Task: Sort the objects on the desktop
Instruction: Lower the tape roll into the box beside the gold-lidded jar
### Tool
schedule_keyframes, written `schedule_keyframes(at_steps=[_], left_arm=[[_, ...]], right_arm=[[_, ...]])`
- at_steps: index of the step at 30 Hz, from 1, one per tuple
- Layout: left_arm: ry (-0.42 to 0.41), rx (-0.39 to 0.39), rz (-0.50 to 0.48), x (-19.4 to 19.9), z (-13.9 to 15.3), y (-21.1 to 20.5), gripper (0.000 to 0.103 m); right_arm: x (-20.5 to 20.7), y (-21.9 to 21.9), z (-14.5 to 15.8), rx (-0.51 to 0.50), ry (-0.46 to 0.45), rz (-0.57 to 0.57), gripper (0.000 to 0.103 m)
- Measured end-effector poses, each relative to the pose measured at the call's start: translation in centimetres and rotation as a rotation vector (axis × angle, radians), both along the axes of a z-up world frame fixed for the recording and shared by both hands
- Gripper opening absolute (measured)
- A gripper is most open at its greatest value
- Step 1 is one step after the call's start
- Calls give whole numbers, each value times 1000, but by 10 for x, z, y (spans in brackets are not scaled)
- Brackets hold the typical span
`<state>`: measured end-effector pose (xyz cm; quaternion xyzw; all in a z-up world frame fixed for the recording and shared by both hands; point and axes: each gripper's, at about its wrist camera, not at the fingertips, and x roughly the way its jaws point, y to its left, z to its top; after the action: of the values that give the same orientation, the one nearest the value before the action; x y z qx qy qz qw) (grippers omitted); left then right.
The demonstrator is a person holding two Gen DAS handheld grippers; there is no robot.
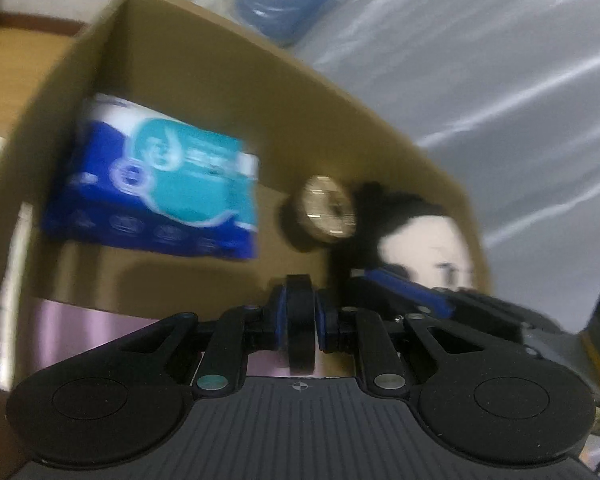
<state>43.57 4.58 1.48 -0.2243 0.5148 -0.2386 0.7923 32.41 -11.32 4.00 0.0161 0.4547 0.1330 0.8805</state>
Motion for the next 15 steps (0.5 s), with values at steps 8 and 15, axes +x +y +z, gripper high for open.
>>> schedule_keyframes(at_steps=[8,15], left_arm=[[-45,159,-63,-16,16,3,32],[83,202,-126,-17,8,-4,34]], right_arm=[[-3,-11,1,85,-7,13,22],[-7,-17,6,131,-33,7,22]])
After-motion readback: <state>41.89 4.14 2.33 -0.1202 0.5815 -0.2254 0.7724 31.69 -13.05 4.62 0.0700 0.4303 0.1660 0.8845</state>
